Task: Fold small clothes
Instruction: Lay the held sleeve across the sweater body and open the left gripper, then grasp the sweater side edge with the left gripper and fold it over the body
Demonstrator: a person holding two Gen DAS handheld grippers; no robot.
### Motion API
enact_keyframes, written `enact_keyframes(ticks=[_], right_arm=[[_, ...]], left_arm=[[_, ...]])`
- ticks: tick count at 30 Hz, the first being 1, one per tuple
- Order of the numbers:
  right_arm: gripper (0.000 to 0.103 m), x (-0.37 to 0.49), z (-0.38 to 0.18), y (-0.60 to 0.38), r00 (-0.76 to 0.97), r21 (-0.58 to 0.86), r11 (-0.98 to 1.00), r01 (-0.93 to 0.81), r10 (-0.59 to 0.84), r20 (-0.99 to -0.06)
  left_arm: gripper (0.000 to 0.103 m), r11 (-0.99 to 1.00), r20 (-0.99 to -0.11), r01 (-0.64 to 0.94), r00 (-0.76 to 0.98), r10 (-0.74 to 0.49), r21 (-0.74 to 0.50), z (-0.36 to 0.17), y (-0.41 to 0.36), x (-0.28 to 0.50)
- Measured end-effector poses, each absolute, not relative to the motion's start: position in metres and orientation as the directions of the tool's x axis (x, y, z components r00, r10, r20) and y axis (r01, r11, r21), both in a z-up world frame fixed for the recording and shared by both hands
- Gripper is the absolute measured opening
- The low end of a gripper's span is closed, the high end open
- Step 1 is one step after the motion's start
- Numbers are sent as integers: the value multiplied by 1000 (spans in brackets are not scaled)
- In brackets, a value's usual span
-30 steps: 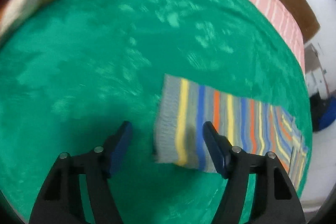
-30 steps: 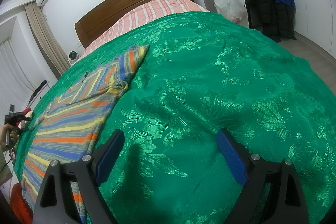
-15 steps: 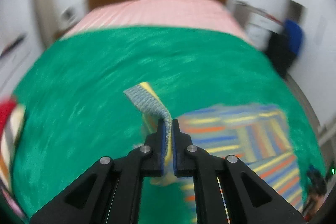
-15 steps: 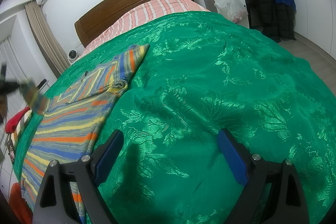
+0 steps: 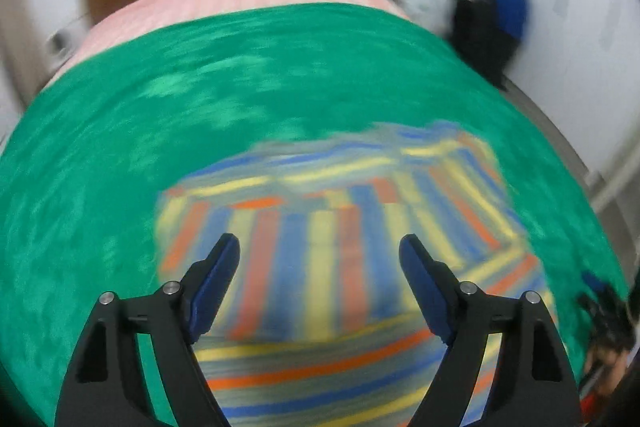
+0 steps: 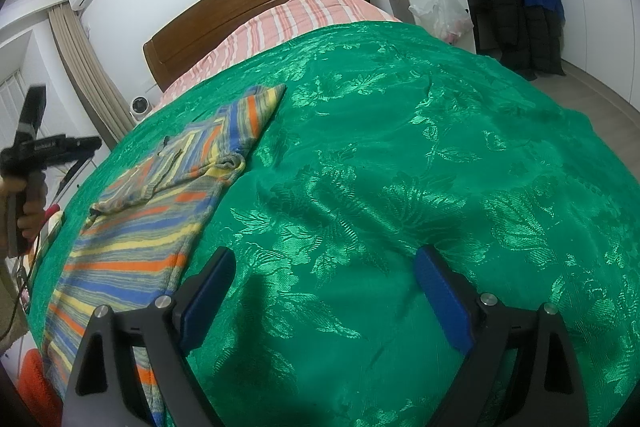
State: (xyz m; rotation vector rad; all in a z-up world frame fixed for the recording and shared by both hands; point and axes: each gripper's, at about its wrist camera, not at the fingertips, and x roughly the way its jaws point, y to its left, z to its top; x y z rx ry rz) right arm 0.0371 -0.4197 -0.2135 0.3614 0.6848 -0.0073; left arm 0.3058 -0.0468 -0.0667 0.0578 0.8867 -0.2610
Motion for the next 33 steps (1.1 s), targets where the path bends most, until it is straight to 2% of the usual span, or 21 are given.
enact_keyframes(ticks=[4,6,9,10,11,12,13,15,18,21,23,26,28,31,33], right_arm=[[92,38,-214,-419,774,320,940,122,112,-623],[92,38,-214,-419,774,318,940,122,111,-624],[92,39,-214,-419,775,318,940,122,110,-623],[92,39,-214,-419,774,317,940,123,109,-623],[92,39,-214,-419,775,317,940,123,109,-623],[92,38,-214,-419,775,318,940,122,110,-623],[92,38,-214,-419,775,318,940,122,110,-623],[92,38,-214,-419,775,318,940,122,110,-622],[92,38,-214,-419,775,318,940,122,110,-623],[92,38,-214,-419,775,319,940,123,110,-622],[92,38,-214,-419,775,319,940,123,110,-622],[92,39,-214,-418,775,318,940,122,110,-623],[92,39,-214,-418,775,319,940,122,110,-622],[92,38,-214,-418,777,317,940,124,107,-621],[92,38,-214,-418,777,317,940,125,106,-621]], left_arm=[[83,975,-788,67,578,-212,-213,-84,41,323],[79,967,-811,21,539,-227,-256,-102,62,331],[76,939,-827,20,467,-312,-343,-129,73,328],[71,930,-826,37,448,-343,-366,-136,69,327],[60,932,-831,70,433,-348,-354,-145,62,324],[20,958,-860,84,424,-283,-274,-152,54,319],[13,985,-901,75,397,-174,-157,-169,52,314],[13,979,-877,52,437,-202,-199,-173,62,305],[16,974,-864,12,460,-208,-228,-170,68,296],[28,972,-854,-32,486,-187,-231,-168,77,287],[32,967,-848,-46,492,-197,-252,-168,87,277],[51,984,-852,-59,510,-117,-170,-155,91,257],[75,992,-834,-54,547,-69,-117,-146,95,238],[89,994,-795,-71,606,-27,-88,-136,112,204],[90,993,-779,-88,626,-5,-77,-137,126,186]])
